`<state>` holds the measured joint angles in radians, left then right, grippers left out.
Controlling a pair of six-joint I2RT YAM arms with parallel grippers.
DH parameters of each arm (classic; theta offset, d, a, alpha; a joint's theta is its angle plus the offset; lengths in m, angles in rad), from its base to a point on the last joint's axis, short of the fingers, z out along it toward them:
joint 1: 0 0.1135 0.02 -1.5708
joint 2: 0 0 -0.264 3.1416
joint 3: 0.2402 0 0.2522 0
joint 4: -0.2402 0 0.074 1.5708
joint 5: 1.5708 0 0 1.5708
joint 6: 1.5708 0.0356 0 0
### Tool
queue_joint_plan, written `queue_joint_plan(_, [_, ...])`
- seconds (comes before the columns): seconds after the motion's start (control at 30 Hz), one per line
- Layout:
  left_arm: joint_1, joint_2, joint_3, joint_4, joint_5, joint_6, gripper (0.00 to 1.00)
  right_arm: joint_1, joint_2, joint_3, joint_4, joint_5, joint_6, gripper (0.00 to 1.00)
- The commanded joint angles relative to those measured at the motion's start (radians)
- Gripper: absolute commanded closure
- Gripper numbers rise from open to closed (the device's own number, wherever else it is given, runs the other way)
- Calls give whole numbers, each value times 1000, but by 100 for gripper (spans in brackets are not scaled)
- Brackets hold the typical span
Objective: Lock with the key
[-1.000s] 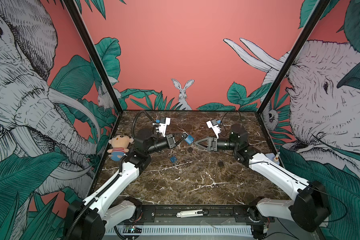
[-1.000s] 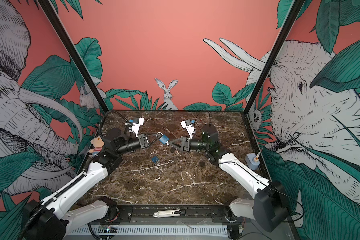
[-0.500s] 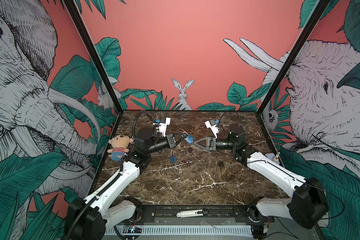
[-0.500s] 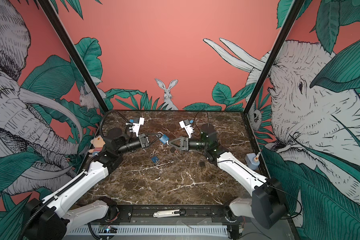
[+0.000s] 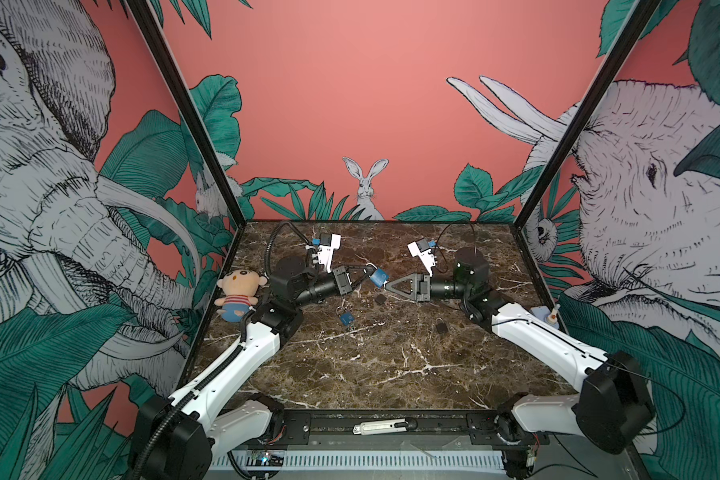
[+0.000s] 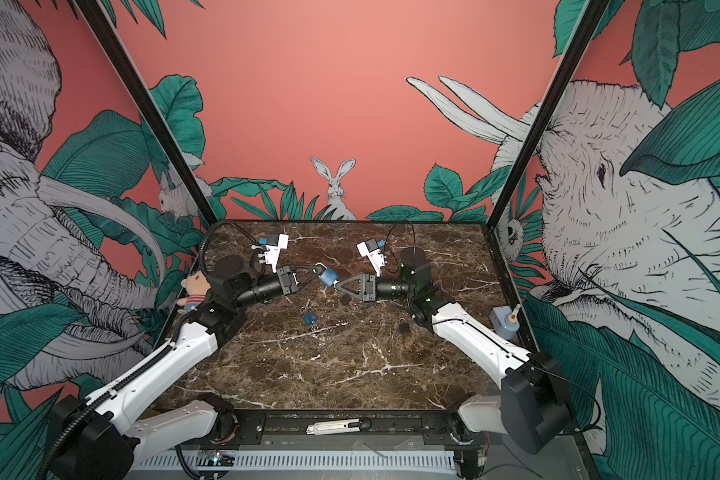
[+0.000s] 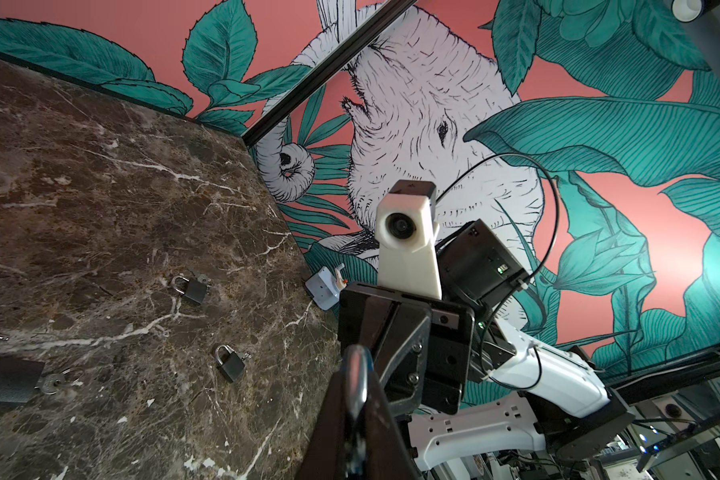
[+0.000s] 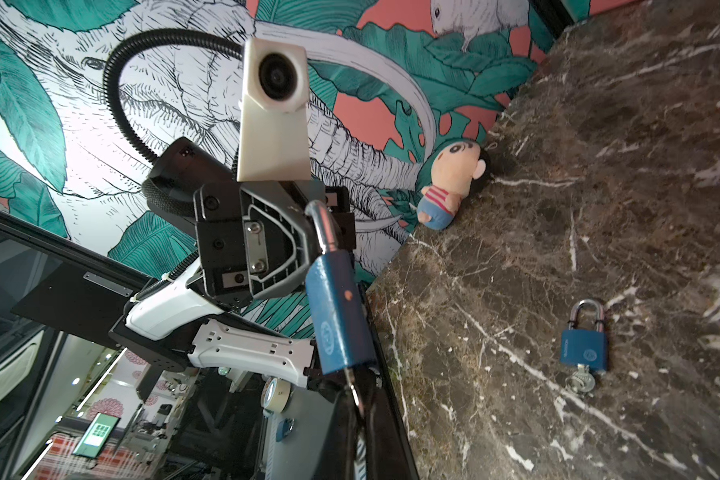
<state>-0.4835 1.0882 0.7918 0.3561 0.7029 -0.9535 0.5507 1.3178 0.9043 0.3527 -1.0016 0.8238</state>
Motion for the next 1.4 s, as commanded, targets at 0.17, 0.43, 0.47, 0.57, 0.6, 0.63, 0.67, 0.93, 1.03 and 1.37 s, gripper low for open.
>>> queue_joint_plan(0.17, [33, -25, -25, 123, -33, -50, 100, 6, -14, -20, 88, -13, 22, 100])
queue_joint_plan(0.43, [104, -34, -25, 163, 2, -93, 100, 3, -80, -81, 40, 12, -5, 100])
queue_joint_plan(0.47, [112, -34, -25, 162, 5, -93, 100, 2, -89, -86, 25, 16, -15, 100])
queue_joint_plan(0.57, [124, -40, -20, 153, 16, -92, 100, -4, -120, -100, -31, 35, -50, 100])
queue_joint_plan(0.6, [125, -41, -19, 141, 21, -86, 100, -9, -128, -102, -57, 45, -65, 100])
queue_joint_plan(0.63, [125, -42, -19, 128, 24, -80, 100, -14, -139, -102, -89, 49, -83, 100])
queue_joint_plan(0.67, [125, -42, -19, 120, 29, -74, 100, -22, -154, -99, -137, 62, -111, 100])
queue_joint_plan(0.93, [113, -23, -16, -165, 48, 116, 100, -78, -290, -91, -496, 252, -284, 100])
queue_joint_plan(1.03, [88, 11, -48, -174, 50, 142, 100, -96, -328, -111, -575, 292, -300, 100])
queue_joint_plan(1.37, [-154, 273, 7, -255, -37, 277, 100, -172, -425, -192, -762, 417, -361, 100])
